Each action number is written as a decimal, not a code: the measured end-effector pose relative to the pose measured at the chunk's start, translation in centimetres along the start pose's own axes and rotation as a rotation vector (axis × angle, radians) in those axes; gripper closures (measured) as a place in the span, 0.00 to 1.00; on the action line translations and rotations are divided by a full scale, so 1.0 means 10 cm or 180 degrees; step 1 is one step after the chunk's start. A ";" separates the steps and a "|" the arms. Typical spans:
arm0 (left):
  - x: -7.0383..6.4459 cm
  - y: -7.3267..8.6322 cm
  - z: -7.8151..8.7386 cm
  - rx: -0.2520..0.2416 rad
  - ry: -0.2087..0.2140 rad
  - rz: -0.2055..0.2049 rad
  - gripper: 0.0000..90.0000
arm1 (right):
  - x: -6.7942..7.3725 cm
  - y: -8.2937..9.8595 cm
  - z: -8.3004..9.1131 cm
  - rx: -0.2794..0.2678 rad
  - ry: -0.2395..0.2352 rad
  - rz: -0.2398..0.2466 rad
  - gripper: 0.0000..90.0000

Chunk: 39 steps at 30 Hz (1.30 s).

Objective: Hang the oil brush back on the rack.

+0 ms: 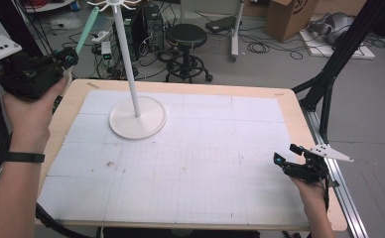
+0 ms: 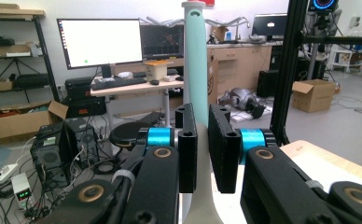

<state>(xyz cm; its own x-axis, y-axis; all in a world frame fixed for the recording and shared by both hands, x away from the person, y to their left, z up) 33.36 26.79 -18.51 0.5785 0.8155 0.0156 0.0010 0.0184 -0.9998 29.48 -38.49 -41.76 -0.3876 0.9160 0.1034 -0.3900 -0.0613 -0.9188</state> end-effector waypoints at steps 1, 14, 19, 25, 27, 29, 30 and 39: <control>0.00 0.00 -0.01 0.0004 -0.0009 0.0002 0.92 | 0.00 0.00 0.00 0.0000 0.0000 0.0000 0.18; 0.02 0.06 -0.17 0.0106 0.0005 0.0057 0.90 | 0.00 0.00 0.01 -0.0002 -0.0002 -0.0016 0.18; 0.01 0.07 -0.14 0.0065 0.0066 0.0096 0.71 | -0.01 0.00 0.01 -0.0002 0.0000 -0.0018 0.18; -0.01 0.13 -0.05 0.0090 0.0131 0.0082 0.51 | -0.01 0.00 0.01 -0.0007 -0.0004 -0.0009 0.18; -0.04 0.18 -0.02 0.0128 0.0153 0.0034 0.48 | -0.01 0.00 0.01 -0.0010 -0.0004 -0.0011 0.18; -0.07 0.25 0.02 0.0161 0.0183 0.0017 0.42 | -0.01 0.00 0.01 0.0001 -0.0003 -0.0020 0.18; -0.09 0.29 0.05 0.0180 0.0215 0.0005 0.42 | -0.01 0.00 0.00 0.0005 0.0001 -0.0020 0.18; -0.23 0.80 0.24 0.0172 0.0317 0.0001 0.32 | 0.00 0.00 0.00 0.0014 -0.0011 -0.0031 0.18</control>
Point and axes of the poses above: each handheld gripper's, and its own axes: z roughly backward along the jaws, y roughly out of its underside, x roughly to its left, the point moved 1 cm from there along -z, roughly forward along the jaws, and after that the axes turned 7 degrees about y, right-handed, at the moved point
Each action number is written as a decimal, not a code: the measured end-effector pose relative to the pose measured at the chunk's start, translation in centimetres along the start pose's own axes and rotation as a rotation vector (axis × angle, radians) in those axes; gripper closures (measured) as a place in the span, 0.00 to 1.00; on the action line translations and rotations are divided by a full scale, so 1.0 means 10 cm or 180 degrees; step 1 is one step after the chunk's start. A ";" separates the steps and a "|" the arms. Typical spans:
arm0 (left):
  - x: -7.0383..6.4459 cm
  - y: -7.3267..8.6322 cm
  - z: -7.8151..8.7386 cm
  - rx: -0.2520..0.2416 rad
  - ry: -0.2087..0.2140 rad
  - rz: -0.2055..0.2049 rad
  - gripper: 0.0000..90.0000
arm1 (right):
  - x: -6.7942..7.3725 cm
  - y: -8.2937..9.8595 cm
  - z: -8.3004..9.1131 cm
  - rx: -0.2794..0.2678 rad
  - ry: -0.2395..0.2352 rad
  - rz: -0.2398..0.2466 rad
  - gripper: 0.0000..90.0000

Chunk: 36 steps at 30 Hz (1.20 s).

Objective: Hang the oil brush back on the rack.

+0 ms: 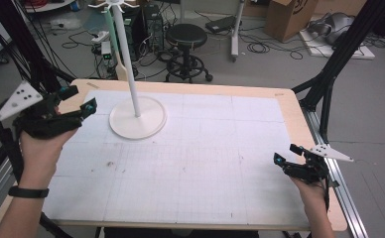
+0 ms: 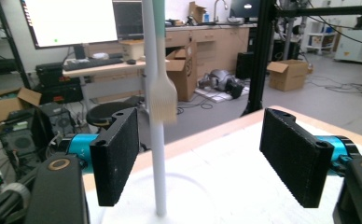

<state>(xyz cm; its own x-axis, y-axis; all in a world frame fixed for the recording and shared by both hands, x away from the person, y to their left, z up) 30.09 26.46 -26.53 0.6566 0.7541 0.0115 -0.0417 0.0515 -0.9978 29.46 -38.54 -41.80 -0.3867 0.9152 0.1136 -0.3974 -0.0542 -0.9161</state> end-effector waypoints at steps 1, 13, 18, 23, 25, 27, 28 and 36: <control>-0.01 0.16 0.02 0.0024 0.0033 0.0035 0.31 | 0.00 0.00 0.00 -0.0003 0.0000 0.0021 0.18; -0.06 0.98 0.05 0.0112 0.0192 0.0235 0.26 | 0.02 0.01 0.00 0.0033 0.0012 0.0019 0.18; -0.09 1.19 0.04 0.0149 0.0239 0.0312 0.26 | 0.02 0.02 -0.01 0.0038 0.0008 0.0043 0.17; -0.06 1.32 0.07 0.0147 0.0261 0.0454 0.26 | 0.02 0.02 -0.02 0.0042 0.0007 0.0053 0.18; -0.06 1.34 0.07 0.0152 0.0269 0.0470 0.25 | 0.03 0.02 -0.02 0.0064 0.0008 0.0033 0.17; -0.06 1.36 0.07 0.0166 0.0265 0.0456 0.25 | 0.03 0.03 -0.03 0.0072 0.0001 0.0053 0.18; -0.06 1.39 0.06 0.0181 0.0284 0.0468 0.25 | 0.04 0.03 -0.03 0.0077 0.0003 0.0047 0.17; -0.08 1.44 0.02 0.0257 0.0328 0.0462 0.25 | 0.04 0.03 -0.03 0.0078 0.0001 0.0080 0.18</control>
Point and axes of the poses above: each handheld gripper's, and its own axes: z roughly backward along the jaws, y roughly out of its underside, x roughly to its left, the point moved 1 cm from there along -z, roughly forward along the jaws, and after that the axes turned 7 degrees about y, right-handed, at the moved point
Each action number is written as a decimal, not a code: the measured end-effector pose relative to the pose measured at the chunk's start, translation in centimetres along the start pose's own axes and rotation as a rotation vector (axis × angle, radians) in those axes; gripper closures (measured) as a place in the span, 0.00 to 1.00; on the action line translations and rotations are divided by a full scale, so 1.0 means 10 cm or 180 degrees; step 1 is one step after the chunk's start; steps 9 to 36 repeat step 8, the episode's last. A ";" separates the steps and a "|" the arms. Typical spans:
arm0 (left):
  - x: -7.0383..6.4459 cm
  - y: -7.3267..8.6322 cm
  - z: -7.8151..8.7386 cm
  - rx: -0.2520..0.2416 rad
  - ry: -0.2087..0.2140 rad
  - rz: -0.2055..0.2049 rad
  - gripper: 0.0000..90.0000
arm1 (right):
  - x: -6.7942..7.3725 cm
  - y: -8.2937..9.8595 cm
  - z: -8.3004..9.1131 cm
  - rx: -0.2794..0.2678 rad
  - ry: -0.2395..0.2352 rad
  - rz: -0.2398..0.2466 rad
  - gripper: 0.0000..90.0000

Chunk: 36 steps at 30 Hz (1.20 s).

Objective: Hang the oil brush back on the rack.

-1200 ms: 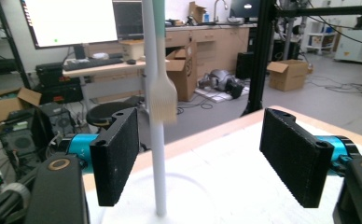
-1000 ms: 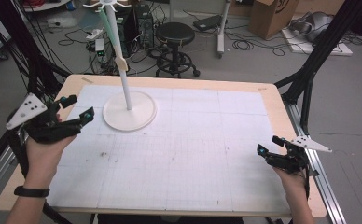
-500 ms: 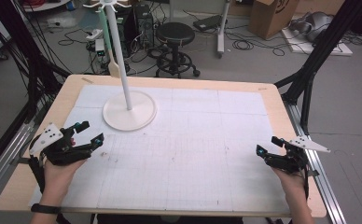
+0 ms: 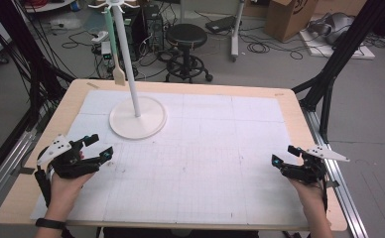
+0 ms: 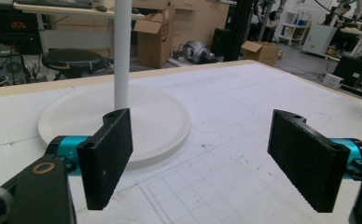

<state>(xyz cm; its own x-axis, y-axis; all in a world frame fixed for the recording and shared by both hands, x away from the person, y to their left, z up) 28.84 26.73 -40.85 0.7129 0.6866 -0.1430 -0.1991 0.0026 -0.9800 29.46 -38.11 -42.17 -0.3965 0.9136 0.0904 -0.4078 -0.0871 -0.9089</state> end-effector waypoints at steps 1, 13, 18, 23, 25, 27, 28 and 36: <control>0.00 0.00 0.00 -0.0010 0.0004 -0.0002 0.25 | 0.00 0.00 0.00 -0.0002 0.0001 -0.0006 0.18; 0.01 0.01 0.00 0.0002 -0.0029 0.0010 0.25 | -0.01 0.00 0.00 0.0006 -0.0007 -0.0008 0.18; 0.01 0.01 0.00 0.0002 -0.0029 0.0010 0.25 | -0.01 0.00 0.00 0.0006 -0.0007 -0.0008 0.18; 0.01 0.01 0.00 0.0002 -0.0029 0.0010 0.25 | -0.01 0.00 0.00 0.0006 -0.0007 -0.0008 0.18; 0.01 0.01 0.00 0.0002 -0.0029 0.0010 0.25 | -0.01 0.00 0.00 0.0006 -0.0007 -0.0008 0.18; 0.01 0.01 0.00 0.0002 -0.0029 0.0010 0.25 | -0.01 0.00 0.00 0.0006 -0.0007 -0.0008 0.18; 0.01 0.01 0.00 0.0002 -0.0029 0.0010 0.25 | -0.01 0.00 0.00 0.0006 -0.0007 -0.0008 0.18; 0.01 0.01 0.00 0.0002 -0.0029 0.0010 0.25 | -0.01 0.00 0.00 0.0006 -0.0007 -0.0008 0.18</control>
Point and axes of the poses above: each handheld gripper's, and its own axes: z roughly backward along the jaws, y roughly out of its underside, x roughly to its left, the point moved 1 cm from there along -z, roughly forward along the jaws, and after that the axes turned 7 degrees about y, right-handed, at the moved point
